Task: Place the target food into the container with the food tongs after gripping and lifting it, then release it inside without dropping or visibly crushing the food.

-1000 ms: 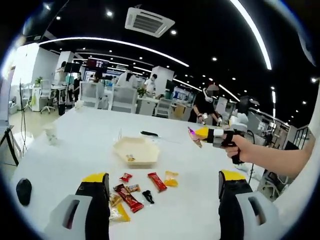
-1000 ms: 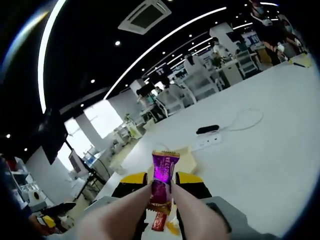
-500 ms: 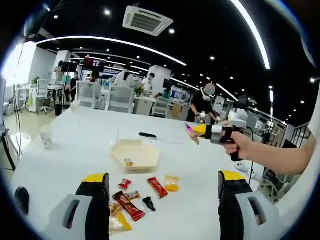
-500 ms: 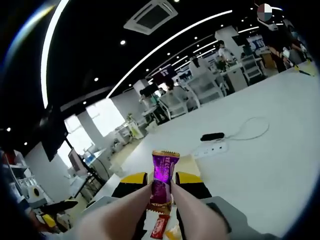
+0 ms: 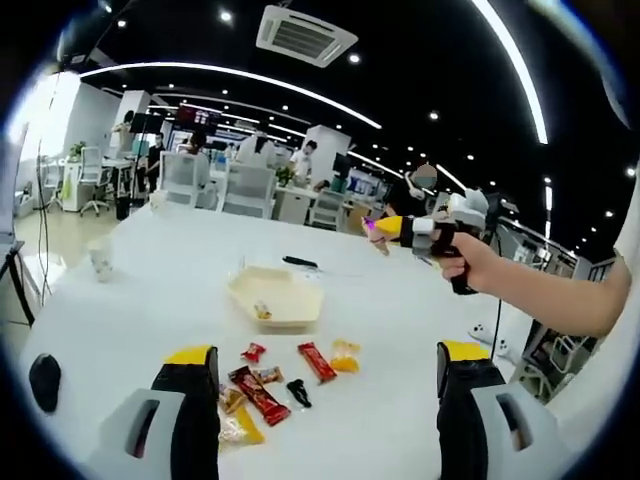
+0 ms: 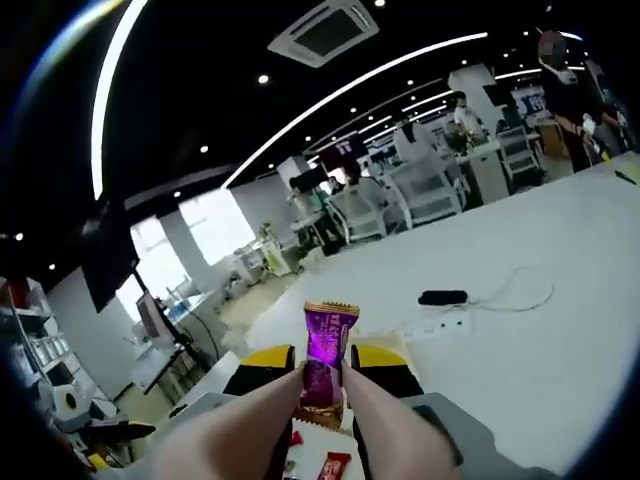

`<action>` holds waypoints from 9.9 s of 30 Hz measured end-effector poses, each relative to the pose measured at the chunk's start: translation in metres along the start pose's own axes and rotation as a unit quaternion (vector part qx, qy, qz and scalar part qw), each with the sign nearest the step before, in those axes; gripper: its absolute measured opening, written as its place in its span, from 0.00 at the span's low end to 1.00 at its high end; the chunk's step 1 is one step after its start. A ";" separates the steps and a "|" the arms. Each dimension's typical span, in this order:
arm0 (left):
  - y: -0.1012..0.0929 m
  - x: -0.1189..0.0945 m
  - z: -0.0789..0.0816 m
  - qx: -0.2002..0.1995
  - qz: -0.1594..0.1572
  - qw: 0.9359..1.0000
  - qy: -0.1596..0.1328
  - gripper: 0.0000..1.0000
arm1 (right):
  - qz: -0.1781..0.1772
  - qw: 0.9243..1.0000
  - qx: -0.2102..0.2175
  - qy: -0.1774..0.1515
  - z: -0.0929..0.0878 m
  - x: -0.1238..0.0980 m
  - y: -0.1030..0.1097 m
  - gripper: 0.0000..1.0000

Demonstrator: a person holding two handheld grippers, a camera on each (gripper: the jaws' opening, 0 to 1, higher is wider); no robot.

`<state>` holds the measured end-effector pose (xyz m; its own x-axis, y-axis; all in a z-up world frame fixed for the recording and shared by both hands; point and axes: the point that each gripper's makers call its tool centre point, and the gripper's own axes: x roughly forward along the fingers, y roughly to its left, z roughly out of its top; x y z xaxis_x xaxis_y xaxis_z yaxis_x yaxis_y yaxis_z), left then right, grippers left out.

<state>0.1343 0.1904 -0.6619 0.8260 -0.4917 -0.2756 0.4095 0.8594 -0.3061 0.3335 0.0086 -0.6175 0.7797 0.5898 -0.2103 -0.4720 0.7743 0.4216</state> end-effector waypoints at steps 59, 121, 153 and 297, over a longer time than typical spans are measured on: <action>0.010 -0.045 0.024 0.013 0.054 0.998 -0.027 0.91 | 0.002 0.999 0.005 0.031 0.020 0.110 -0.020 0.21; 0.019 -0.051 -0.001 -0.053 0.043 0.997 -0.040 0.92 | -0.008 0.998 0.004 0.060 -0.009 0.063 -0.016 0.26; -0.005 -0.022 -0.014 -0.077 -0.027 0.997 0.007 0.99 | -0.040 0.996 0.058 0.047 -0.034 -0.006 -0.009 0.27; 0.017 -0.033 -0.035 -0.118 -0.021 0.993 0.004 0.99 | -0.156 0.975 0.082 0.132 -0.177 -0.024 -0.022 0.28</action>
<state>0.1007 0.2163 -0.6899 0.8068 -0.5281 -0.2650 0.3399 0.7817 -0.5228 0.2520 0.0181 -0.7774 0.7319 0.3862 -0.5614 -0.1394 0.8913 0.4315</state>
